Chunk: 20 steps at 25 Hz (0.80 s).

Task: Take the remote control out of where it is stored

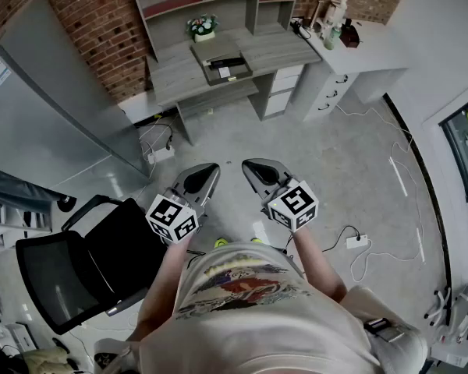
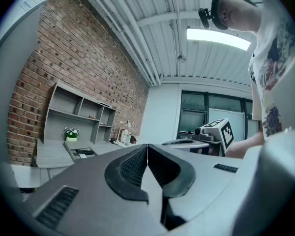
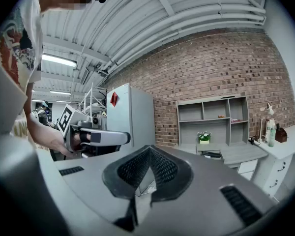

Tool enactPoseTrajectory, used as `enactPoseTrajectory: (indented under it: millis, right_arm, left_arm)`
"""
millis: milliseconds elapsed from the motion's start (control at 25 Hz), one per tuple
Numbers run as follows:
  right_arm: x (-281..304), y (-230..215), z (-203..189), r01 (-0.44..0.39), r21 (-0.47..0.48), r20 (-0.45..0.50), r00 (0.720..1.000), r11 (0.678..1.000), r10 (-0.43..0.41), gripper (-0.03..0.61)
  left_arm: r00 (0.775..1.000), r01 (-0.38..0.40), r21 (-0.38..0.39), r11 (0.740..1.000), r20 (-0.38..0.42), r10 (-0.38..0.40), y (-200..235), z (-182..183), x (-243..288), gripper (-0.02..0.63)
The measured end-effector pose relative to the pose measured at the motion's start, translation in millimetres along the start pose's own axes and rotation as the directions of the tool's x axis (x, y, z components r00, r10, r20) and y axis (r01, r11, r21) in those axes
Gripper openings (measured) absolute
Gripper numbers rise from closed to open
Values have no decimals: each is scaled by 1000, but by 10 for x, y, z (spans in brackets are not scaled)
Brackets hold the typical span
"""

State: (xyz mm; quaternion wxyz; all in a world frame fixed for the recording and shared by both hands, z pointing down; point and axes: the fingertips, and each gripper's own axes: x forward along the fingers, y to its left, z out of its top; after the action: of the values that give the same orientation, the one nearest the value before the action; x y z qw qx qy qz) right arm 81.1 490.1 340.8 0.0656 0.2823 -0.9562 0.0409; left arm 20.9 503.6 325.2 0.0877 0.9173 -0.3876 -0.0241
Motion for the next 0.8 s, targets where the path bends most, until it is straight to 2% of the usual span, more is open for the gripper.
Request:
enactPoseTrajectory:
  millis: [360,560,800]
  right_arm:
    - [59,76,-57,-18,-23,-42,999,1000,17,8]
    - [119,151,-128,-44,1,-74,996,999,44,8]
    - [162,231,-165,-17,-57,-90,996,998,12,8]
  left_arm:
    - [1000,12,-6,1000,1,-12,-36,6,-4,6]
    - [1000,18,-13,1000,4,-18,-23,-4,-35,6]
    - [1000,16,-35,999,-3,-17,31,-83,-151,6]
